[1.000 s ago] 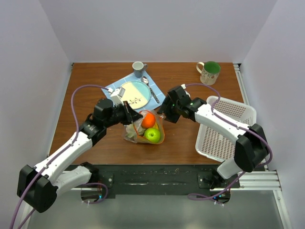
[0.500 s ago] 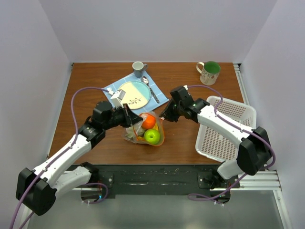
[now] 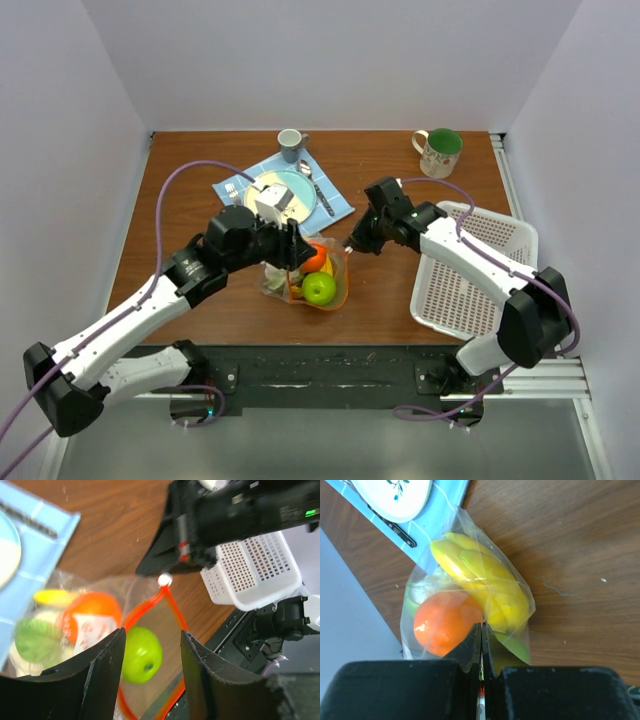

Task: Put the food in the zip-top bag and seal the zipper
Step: Adjust the zipper food storage bag at the center of the board.

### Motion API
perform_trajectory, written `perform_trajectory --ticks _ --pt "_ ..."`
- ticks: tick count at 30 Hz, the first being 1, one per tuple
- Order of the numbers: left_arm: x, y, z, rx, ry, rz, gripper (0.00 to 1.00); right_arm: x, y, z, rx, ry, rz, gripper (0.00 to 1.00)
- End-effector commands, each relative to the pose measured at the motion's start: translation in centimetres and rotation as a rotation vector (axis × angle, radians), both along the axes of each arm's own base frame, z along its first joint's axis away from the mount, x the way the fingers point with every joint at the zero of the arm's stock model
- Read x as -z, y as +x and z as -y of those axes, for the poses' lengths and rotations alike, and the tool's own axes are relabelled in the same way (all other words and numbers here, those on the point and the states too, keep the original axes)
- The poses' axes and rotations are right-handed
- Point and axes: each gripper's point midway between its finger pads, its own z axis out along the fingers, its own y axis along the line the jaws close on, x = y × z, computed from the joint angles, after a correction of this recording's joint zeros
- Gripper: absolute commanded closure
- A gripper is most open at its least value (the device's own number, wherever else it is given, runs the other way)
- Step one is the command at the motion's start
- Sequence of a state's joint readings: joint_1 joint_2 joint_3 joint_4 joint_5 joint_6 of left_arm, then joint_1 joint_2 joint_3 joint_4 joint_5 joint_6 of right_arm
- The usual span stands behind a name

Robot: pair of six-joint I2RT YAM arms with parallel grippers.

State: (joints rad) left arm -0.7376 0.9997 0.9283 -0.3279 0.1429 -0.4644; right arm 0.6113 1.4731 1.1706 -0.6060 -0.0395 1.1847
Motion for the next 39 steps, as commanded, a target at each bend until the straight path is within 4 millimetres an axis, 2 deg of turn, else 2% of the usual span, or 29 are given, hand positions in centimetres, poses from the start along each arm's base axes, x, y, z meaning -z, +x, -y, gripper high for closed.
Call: perform_trajectory --ticks 1,2,4,5,6,8,9,10,11,14,17,22,29,35,39 --pt "-3.3 1.1 0.0 -0.043 0.148 0.192 0.46 -4.0 -0.6 0.7 0.010 0.016 0.040 1.00" --pt "-4.4 1.1 0.3 -0.038 0.147 0.216 0.46 -4.3 -0.7 0.8 0.010 0.015 0.042 1.00" --pt "-4.6 0.6 1.6 0.011 0.182 0.252 0.46 -5.6 -0.7 1.1 0.027 0.018 0.050 1.00" --pt "-5.3 0.5 2.2 0.027 0.182 0.273 0.46 -6.1 -0.8 1.2 0.032 0.024 0.056 1.00" --pt "-5.0 -0.1 3.4 0.063 0.197 0.283 0.46 -6.6 -0.8 1.3 0.042 0.033 0.059 1.00" --pt "-5.6 -0.1 4.5 0.084 0.216 0.326 0.46 -7.5 -1.0 1.4 0.049 0.039 0.059 1.00" --pt "-4.9 -0.3 5.7 0.111 0.238 0.331 0.46 -7.7 -1.1 1.4 0.055 0.044 0.054 1.00" --pt "-5.0 -0.1 6.2 0.109 0.250 0.352 0.47 -7.9 -1.1 1.4 0.057 0.046 0.051 1.00" --pt "-5.5 0.0 6.8 0.113 0.251 0.364 0.48 -8.0 -1.1 1.3 0.060 0.047 0.048 1.00" --pt "-4.3 -0.2 9.1 0.143 0.305 0.379 0.50 -7.6 -1.4 1.2 0.057 0.037 0.010 1.00" --pt "-3.6 0.6 9.4 0.109 0.353 0.391 0.51 -7.5 -1.5 1.0 0.046 0.038 -0.009 1.00" --pt "-4.0 1.3 9.7 0.090 0.363 0.438 0.52 -7.7 -1.6 1.1 0.054 0.042 -0.002 1.00" --pt "-3.3 2.2 9.9 0.083 0.410 0.470 0.52 -8.1 -1.6 1.2 0.058 0.041 0.005 1.00" --pt "-5.3 2.2 10.0 0.103 0.402 0.514 0.52 -7.7 -1.7 1.3 0.055 0.034 -0.004 1.00" --pt "-5.2 1.9 10.2 0.145 0.408 0.508 0.53 -7.8 -1.6 1.1 0.052 0.036 -0.003 1.00"
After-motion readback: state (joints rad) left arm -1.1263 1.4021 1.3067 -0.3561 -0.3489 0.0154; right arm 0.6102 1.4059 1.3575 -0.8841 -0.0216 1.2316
